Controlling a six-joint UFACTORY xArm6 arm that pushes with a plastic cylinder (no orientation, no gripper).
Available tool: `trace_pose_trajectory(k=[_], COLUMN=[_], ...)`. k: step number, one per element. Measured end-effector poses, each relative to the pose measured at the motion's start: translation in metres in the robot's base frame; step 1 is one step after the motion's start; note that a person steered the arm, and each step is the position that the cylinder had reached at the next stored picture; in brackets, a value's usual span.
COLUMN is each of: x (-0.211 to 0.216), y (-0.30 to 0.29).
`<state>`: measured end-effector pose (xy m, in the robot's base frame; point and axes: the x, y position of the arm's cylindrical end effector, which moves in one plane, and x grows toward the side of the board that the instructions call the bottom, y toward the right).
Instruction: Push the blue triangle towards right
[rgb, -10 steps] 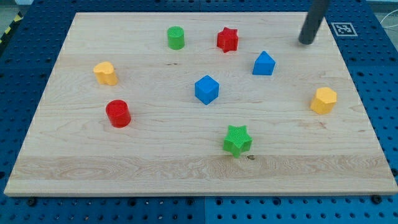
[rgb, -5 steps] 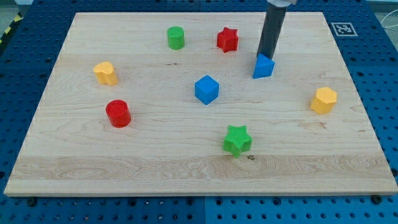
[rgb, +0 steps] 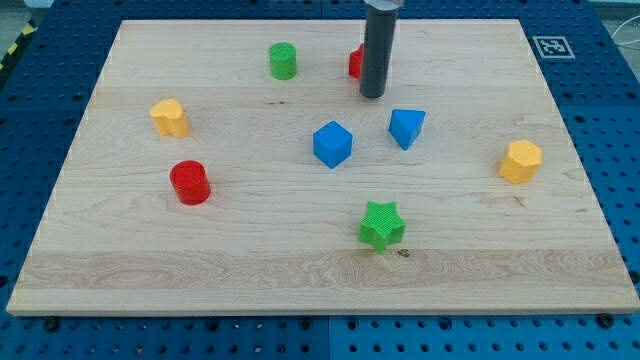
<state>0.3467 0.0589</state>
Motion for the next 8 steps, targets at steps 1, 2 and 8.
trace_pose_trajectory(k=[1, 2, 8], x=[0.029, 0.071, 0.003], y=[-0.005, -0.005, 0.086])
